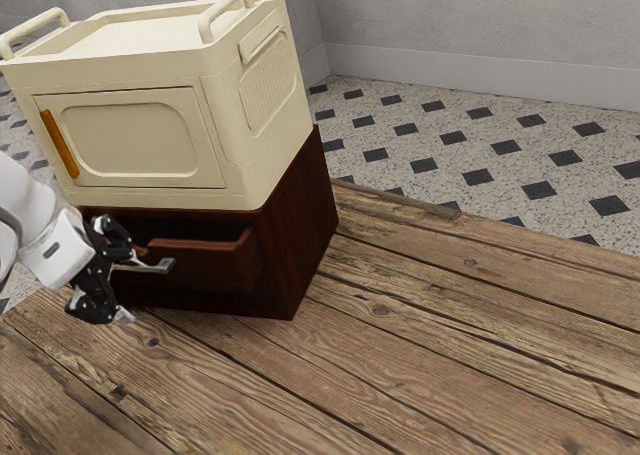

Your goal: Pull the drawer handle with one arm to open the drawer

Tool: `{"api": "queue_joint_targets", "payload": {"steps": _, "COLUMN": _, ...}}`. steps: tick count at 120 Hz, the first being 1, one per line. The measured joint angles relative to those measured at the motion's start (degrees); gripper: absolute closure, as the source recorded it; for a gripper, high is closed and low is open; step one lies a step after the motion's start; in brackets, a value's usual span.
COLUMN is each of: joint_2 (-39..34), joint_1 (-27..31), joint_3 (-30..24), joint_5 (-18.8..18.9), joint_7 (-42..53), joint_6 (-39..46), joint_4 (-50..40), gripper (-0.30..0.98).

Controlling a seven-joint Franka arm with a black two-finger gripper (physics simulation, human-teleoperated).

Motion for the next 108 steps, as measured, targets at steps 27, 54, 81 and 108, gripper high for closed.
{"api": "queue_joint_targets", "payload": {"steps": 27, "joint_2": -3.9, "joint_1": 2.6, "joint_3": -3.0, "joint_5": -0.4, "joint_7": -0.6, "joint_6": -0.9, "joint_4": -2.5, "gripper": 0.24}}
{"api": "queue_joint_targets", "payload": {"steps": 54, "joint_2": -8.3, "joint_1": 4.4, "joint_3": -4.9, "joint_5": -0.3, "joint_7": -1.4, "joint_6": -1.5, "joint_4": -6.0, "gripper": 0.25}}
{"api": "queue_joint_targets", "payload": {"steps": 81, "joint_2": -11.8, "joint_1": 4.4, "joint_3": -4.9, "joint_5": -0.3, "joint_7": -1.9, "joint_6": -1.6, "joint_4": -8.8, "gripper": 0.24}}
{"api": "queue_joint_targets", "payload": {"steps": 108, "joint_2": -14.5, "joint_1": 4.4, "joint_3": -5.0, "joint_5": -0.2, "joint_7": -2.4, "joint_6": -1.2, "joint_4": -11.5, "gripper": 0.19}}
